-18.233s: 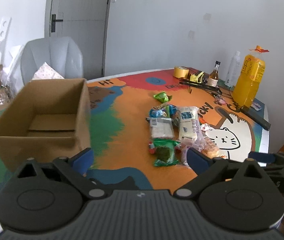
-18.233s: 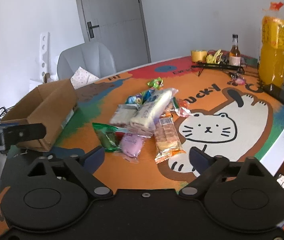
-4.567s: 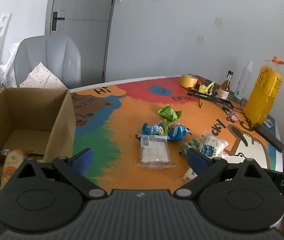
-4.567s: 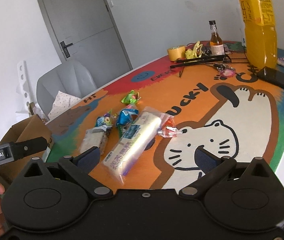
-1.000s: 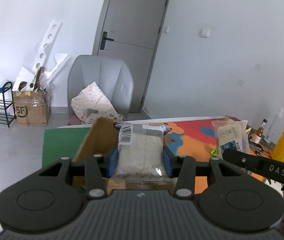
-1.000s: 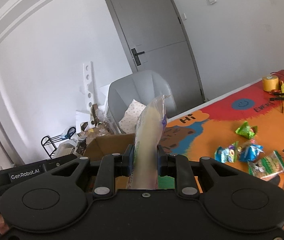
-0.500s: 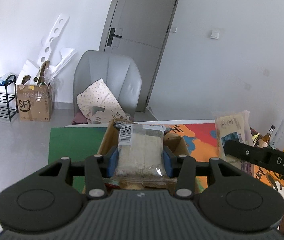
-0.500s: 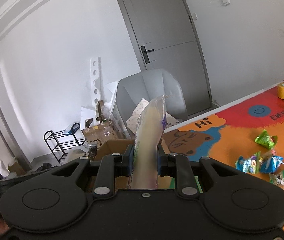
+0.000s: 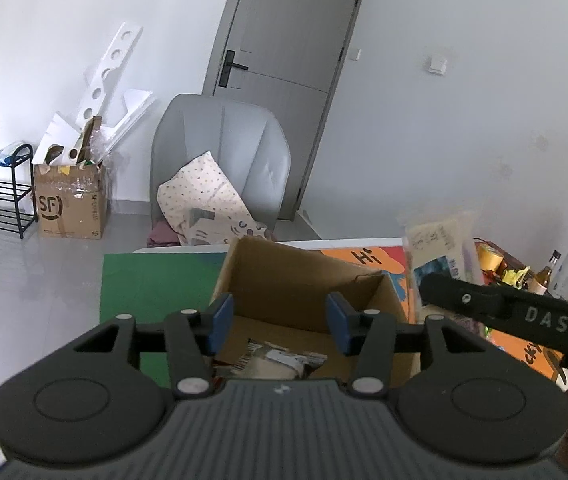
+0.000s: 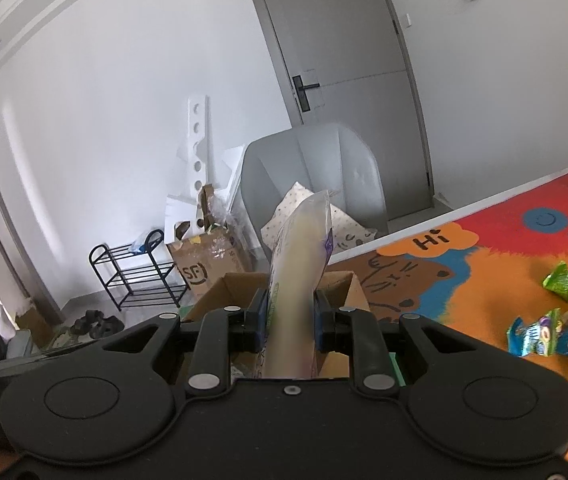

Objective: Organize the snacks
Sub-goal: 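Open both tools to drop the bread packs into the box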

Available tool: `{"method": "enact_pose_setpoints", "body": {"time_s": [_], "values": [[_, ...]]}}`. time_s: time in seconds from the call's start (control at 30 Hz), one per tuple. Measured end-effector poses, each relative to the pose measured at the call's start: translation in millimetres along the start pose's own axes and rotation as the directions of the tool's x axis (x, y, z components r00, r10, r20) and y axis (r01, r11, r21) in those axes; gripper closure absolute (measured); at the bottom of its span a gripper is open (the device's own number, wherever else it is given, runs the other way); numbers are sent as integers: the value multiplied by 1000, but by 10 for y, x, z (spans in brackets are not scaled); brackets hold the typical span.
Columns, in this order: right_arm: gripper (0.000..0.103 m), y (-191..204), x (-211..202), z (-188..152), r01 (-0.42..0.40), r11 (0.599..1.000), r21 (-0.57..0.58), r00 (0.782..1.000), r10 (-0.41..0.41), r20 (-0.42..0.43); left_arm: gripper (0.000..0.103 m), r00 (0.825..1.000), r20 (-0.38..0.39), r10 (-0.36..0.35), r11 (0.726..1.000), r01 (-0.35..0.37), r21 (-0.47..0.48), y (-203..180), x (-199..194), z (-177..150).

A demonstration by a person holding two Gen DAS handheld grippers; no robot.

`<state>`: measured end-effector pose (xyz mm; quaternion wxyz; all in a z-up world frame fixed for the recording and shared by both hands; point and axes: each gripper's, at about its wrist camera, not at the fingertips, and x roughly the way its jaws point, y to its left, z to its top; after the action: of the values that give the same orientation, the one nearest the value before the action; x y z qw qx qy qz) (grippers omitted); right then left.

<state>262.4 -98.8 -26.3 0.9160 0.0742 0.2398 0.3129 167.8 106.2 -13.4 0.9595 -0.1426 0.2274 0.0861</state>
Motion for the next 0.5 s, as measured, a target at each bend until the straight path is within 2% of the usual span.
{"method": "enact_pose_setpoints", "body": {"time_s": [0.1,0.2,0.3,0.5], "values": [[82,45,64,16,-13,1000,7,1000,13,-7,48,1000,3,2,1000,-2,-3,37,-27,6],[73,44,114,37,-42,998,45,999,43,-18,42,1000,-1,6,1000,-6,-7,57,-33,3],[71,25,100,29,-33,997,64,999,34,-13,35,1000,-8,7,1000,-7,-6,62,-36,3],[57,-83,-27,-20,9,997,70,1000,-8,-16,23,1000,-13,5,1000,-5,10,-13,-47,-10]]}}
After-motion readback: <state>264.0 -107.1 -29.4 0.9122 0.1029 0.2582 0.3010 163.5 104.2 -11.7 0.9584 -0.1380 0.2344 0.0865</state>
